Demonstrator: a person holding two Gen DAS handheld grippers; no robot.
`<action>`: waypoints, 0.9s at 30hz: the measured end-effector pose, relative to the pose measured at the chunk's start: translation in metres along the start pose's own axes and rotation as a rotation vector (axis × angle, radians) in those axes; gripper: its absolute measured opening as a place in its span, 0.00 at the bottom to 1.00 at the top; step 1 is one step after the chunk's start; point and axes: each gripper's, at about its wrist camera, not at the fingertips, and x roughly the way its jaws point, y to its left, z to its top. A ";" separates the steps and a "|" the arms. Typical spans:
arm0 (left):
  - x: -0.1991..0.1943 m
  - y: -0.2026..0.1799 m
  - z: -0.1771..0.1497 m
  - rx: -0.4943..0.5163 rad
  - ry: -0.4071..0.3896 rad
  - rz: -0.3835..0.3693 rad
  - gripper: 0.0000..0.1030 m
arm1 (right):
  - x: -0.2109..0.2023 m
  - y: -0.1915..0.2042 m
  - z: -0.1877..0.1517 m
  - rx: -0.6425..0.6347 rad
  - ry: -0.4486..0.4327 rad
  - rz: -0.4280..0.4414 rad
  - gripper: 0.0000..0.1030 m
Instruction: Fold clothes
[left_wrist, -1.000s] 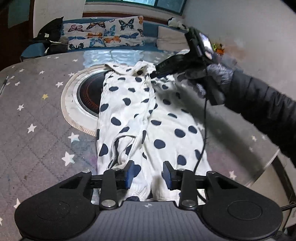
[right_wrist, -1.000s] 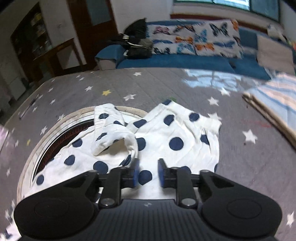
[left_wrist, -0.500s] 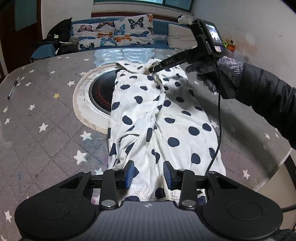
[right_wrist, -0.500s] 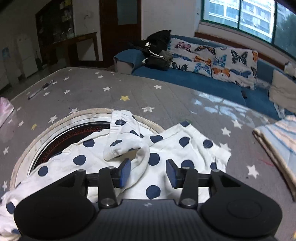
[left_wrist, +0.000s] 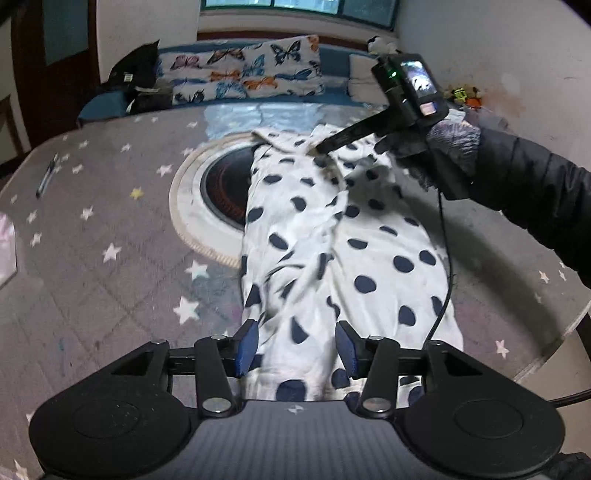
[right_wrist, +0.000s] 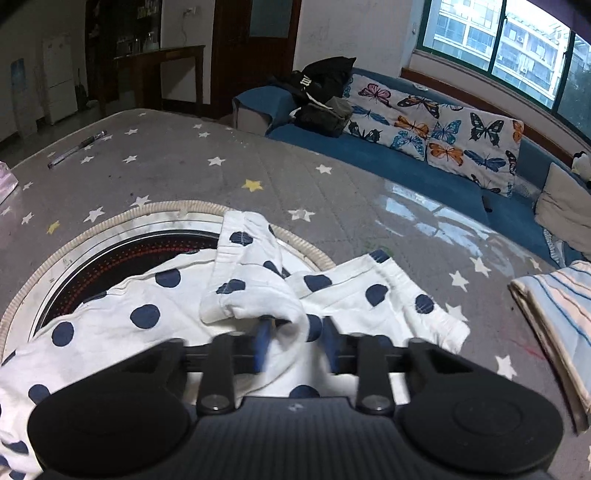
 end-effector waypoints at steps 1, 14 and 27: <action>0.000 0.000 -0.001 0.003 0.002 -0.005 0.48 | 0.000 0.000 0.000 0.004 -0.001 0.002 0.15; -0.006 -0.002 -0.004 0.046 0.026 -0.091 0.08 | -0.029 -0.048 0.006 0.325 -0.058 0.111 0.05; -0.020 -0.032 -0.007 0.069 0.030 -0.387 0.07 | -0.028 -0.119 -0.043 0.601 -0.034 0.109 0.11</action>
